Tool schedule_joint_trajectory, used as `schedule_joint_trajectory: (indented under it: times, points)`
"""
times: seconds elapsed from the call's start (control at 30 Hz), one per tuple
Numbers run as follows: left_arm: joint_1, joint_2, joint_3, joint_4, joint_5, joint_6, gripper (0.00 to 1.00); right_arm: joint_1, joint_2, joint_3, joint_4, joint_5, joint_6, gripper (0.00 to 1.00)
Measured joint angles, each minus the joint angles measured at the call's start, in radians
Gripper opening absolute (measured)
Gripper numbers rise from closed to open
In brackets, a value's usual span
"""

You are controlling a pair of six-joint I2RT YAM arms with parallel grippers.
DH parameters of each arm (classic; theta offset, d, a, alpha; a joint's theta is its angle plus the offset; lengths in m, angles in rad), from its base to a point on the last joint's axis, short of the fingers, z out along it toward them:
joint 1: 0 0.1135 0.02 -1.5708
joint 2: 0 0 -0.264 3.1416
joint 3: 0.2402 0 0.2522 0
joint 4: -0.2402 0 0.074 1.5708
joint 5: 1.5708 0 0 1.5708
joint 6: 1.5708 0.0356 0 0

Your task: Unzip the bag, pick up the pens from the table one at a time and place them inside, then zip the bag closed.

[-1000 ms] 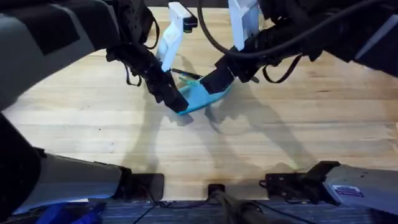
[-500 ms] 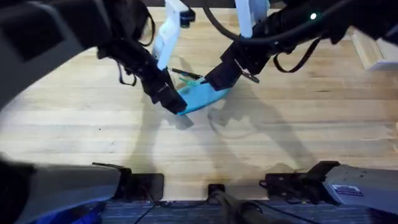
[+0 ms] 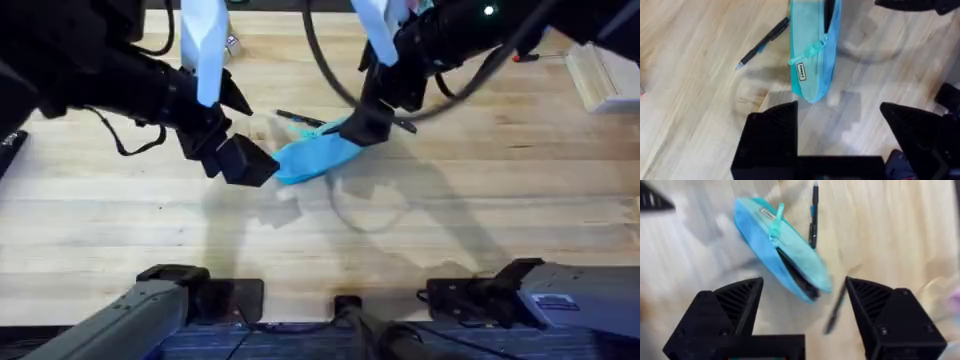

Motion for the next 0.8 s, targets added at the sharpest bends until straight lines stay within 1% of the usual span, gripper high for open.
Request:
schedule_joint_trajectory:
  times: [0.13, 0.2, 0.23, 0.27, 0.37, 0.4, 0.43, 0.47, 0.53, 0.57, 0.63, 0.8]
  points:
    - [0.0, -0.007, 0.0, 0.0, 0.0, 0.0, 0.993, 0.0, 0.0, 0.0, 0.003, 0.003, -0.291, 0.996]
    - [0.0, -0.008, 0.0, 0.0, 0.0, 0.0, 0.993, 0.0, 0.0, 0.0, -0.004, 0.003, -0.4, 0.996]
    - [0.0, -0.008, 0.0, 0.0, 0.0, 0.0, 0.993, 0.004, 0.0, 0.0, -0.006, 0.003, -0.494, 0.996]
    - [0.0, -0.007, 0.0, 0.0, 0.0, 0.0, 0.993, 0.017, 0.0, 0.0, -0.027, 0.002, -0.543, 0.996]
    - [0.0, -0.008, 0.0, 0.001, 0.0, 0.0, 0.993, 0.032, 0.0, 0.0, -0.054, 0.003, -0.567, 0.995]
    - [0.0, -0.008, 0.0, 0.001, 0.0, 0.0, 0.993, 0.036, 0.0, 0.0, -0.058, 0.002, -0.575, 0.97]
    - [0.0, -0.008, 0.0, 0.002, 0.0, 0.0, 0.993, 0.042, 0.0, 0.0, -0.065, 0.002, -0.587, 0.599]
    - [0.0, -0.008, 0.0, 0.003, 0.0, 0.0, 0.993, 0.042, 0.0, 0.0, -0.069, 0.002, -0.587, 0.44]
    - [0.0, -0.008, 0.0, 0.004, 0.0, 0.0, 0.993, 0.042, 0.0, 0.0, -0.075, 0.003, -0.588, 0.154]
    - [0.0, -0.008, 0.0, 0.004, 0.0, 0.0, 0.993, 0.041, 0.0, 0.0, -0.075, 0.002, -0.587, 0.061]
    - [0.0, -0.008, 0.0, 0.004, 0.0, 0.0, 0.993, 0.041, 0.004, 0.0, -0.078, 0.001, -0.587, 0.033]
    - [0.0, -0.008, 0.0, 0.004, 0.0, 0.0, 0.993, 0.041, 0.038, 0.0, -0.089, -0.01, -0.587, 0.029]
